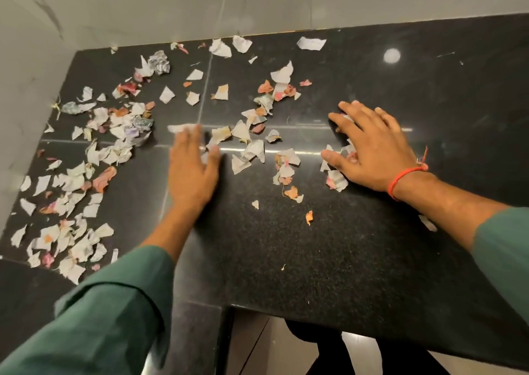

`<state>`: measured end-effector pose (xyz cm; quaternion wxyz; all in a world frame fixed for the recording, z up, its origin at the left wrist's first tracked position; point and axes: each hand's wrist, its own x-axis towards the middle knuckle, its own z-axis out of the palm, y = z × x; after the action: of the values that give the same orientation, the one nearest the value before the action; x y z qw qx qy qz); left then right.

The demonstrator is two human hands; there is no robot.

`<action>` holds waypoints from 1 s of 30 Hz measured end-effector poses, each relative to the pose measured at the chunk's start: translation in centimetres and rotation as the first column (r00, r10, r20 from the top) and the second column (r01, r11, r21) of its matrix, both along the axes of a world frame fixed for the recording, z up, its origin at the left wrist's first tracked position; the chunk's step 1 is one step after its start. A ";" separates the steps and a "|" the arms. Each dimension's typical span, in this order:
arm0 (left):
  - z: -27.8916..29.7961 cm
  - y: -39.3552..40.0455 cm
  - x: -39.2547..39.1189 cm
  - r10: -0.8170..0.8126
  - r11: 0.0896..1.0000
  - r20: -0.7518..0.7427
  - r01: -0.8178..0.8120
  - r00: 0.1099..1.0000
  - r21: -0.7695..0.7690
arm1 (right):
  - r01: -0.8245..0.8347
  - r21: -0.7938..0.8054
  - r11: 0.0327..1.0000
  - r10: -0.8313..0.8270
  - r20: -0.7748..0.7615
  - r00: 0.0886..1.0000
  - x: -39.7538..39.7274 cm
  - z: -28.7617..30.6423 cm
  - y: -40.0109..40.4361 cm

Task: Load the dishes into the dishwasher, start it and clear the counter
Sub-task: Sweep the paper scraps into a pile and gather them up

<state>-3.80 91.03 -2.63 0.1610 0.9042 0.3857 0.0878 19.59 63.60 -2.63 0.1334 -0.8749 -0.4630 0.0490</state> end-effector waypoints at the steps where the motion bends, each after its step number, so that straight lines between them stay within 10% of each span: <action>1: 0.2 -1.7 1.1 -0.078 0.996 0.035 0.079 0.996 -0.031 | 0.001 0.000 1.000 -0.001 -0.010 1.000 0.0 0.0 0.0; 7: 0.8 -9.5 4.4 -0.592 0.799 0.072 0.596 0.803 -0.078 | 0.012 -0.006 1.000 -0.012 -0.069 0.998 0.2 0.7 -0.1; 15: -0.1 -2.7 11.2 -0.043 0.989 0.236 0.075 0.971 -0.131 | 0.028 0.003 1.000 -0.027 -0.071 0.997 0.1 0.6 -0.1; 18: -0.1 -2.4 14.0 -0.231 0.967 0.124 0.241 0.965 -0.077 | 0.032 0.002 0.999 -0.032 -0.069 0.997 0.1 0.5 -0.1; 23: 0.6 -4.7 13.5 -0.688 0.722 0.115 0.692 0.717 -0.002 | 0.034 -0.012 0.999 -0.034 -0.058 0.998 0.1 0.6 -0.1; 30: 0.5 -2.2 18.2 -0.464 0.884 0.218 0.465 0.859 0.050 | 0.037 -0.015 0.999 -0.038 -0.072 0.997 0.2 0.6 -0.1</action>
<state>14.43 88.78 -2.18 0.2215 0.9544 0.1362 0.1468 19.82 63.52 -2.03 0.1451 -0.8819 -0.4412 0.0813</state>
